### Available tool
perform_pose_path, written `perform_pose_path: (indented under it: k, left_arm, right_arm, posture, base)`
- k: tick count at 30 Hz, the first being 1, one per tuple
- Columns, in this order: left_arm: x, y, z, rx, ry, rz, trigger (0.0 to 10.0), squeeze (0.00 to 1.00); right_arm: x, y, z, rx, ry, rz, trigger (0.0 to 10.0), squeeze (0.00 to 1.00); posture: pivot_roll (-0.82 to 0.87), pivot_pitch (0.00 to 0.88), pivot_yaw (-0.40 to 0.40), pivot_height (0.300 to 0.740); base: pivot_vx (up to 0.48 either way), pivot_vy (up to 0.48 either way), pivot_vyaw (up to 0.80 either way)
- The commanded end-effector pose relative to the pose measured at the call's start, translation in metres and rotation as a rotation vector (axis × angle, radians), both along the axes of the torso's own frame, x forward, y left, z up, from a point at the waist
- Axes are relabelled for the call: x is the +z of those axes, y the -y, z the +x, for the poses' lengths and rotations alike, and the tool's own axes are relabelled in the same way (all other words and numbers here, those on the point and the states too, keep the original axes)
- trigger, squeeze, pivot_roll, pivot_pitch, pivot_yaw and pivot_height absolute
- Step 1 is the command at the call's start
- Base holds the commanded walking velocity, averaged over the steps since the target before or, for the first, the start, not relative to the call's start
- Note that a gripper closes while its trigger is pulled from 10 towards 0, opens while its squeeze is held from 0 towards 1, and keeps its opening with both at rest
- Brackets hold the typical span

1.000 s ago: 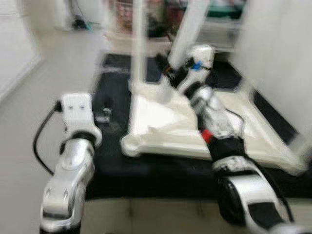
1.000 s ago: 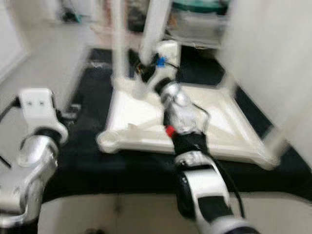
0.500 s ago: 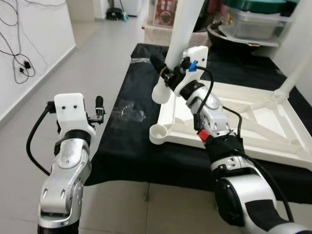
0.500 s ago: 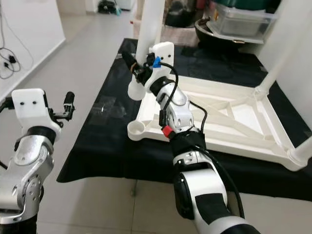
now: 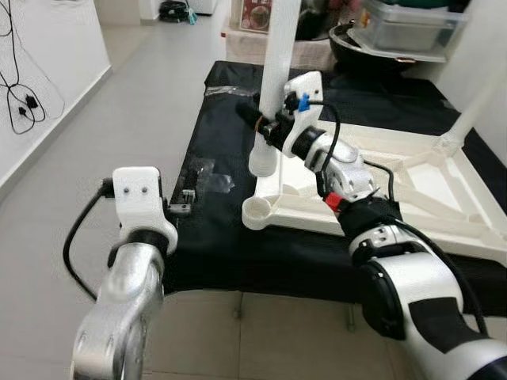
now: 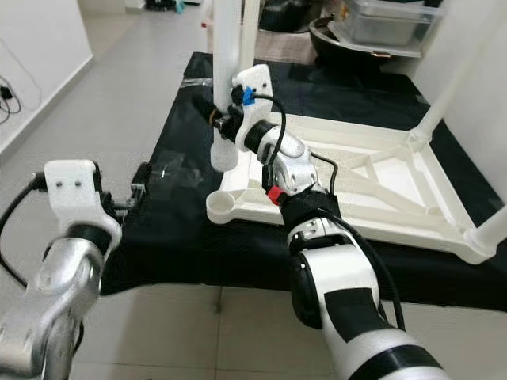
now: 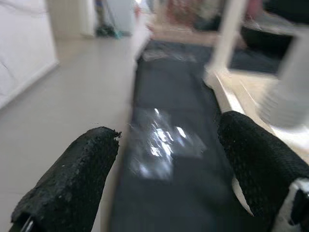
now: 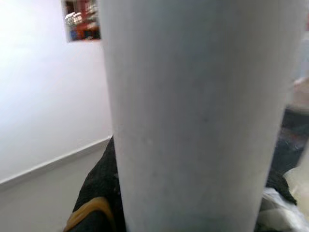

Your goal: Building children table

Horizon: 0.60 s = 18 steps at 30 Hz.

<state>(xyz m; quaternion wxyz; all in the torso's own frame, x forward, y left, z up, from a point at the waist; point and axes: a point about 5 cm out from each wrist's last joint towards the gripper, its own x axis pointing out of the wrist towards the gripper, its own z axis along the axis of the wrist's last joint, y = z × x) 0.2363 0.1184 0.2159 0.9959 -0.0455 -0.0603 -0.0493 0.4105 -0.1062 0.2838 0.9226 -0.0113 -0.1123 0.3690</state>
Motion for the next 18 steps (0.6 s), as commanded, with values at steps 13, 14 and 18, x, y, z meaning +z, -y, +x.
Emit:
perform_pose_path:
  k: [13,14,18]
  left_arm:
    - [0.001,0.024,-0.041,-0.149,-0.069,-0.060,10.0,0.00]
    - [0.001,0.025,-0.043,-0.153,-0.072,-0.067,10.0,0.00]
    - [0.003,0.027,-0.046,-0.156,-0.078,-0.073,10.0,0.00]
  right_arm:
    - [0.017,-0.008,-0.020,0.543,0.031,0.041,10.0,0.00]
    - [0.019,-0.012,-0.021,0.568,0.044,0.044,10.0,0.00]
    - [0.026,-0.022,-0.024,0.620,0.096,0.045,10.0,0.00]
  posture:
    - [0.19,0.349,-0.058,0.740]
    - [0.20,0.348,-0.056,0.740]
    - [0.21,0.363,-0.049,0.740]
  base:
    - [0.000,0.000,0.00]
    - [0.000,0.000,0.00]
    - [0.000,0.000,0.00]
